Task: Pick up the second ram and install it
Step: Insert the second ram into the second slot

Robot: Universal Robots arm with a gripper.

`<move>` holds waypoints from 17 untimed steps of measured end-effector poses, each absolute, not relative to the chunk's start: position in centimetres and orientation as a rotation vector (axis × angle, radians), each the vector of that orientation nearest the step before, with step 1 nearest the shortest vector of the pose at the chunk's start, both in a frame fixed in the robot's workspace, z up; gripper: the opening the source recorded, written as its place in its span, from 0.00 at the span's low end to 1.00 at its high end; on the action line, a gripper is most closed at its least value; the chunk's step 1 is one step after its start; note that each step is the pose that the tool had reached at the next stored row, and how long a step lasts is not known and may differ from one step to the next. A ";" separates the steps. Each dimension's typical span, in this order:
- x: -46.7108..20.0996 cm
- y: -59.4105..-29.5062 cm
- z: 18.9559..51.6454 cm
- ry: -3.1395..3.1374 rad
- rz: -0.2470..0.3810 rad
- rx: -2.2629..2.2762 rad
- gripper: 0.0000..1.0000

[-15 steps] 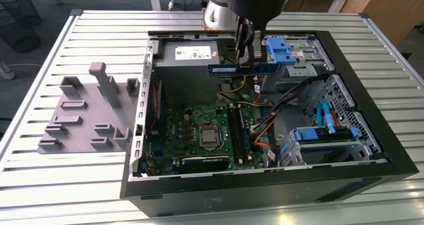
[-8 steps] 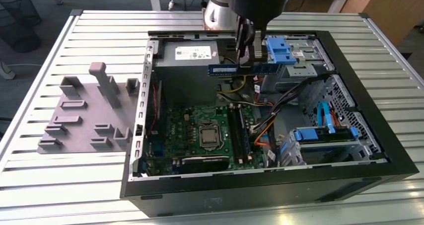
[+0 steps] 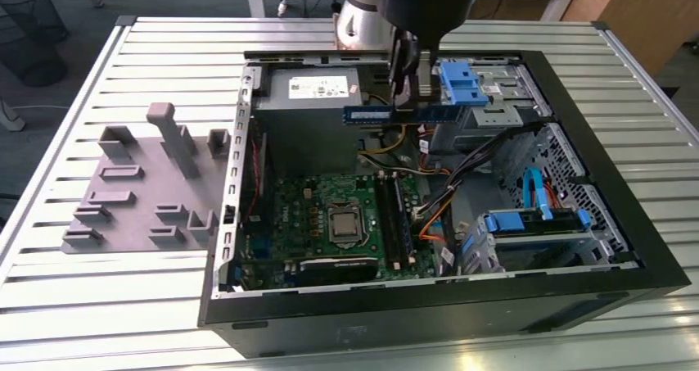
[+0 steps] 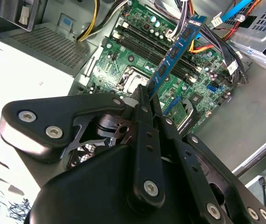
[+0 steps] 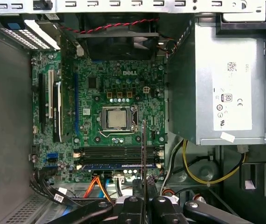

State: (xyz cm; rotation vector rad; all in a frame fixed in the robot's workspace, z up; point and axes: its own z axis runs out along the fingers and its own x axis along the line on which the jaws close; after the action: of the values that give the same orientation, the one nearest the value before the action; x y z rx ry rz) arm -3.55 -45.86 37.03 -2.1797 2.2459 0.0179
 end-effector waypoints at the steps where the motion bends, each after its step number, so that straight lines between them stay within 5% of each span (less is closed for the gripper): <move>1: -3.6 -45.9 37.0 2.257 0.018 -2.168 0.14; 17: -3.6 -45.9 36.9 2.499 0.014 -1.883 0.14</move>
State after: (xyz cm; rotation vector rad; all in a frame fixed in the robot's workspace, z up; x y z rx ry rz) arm -3.55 -45.86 36.91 -1.8834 2.4990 0.0144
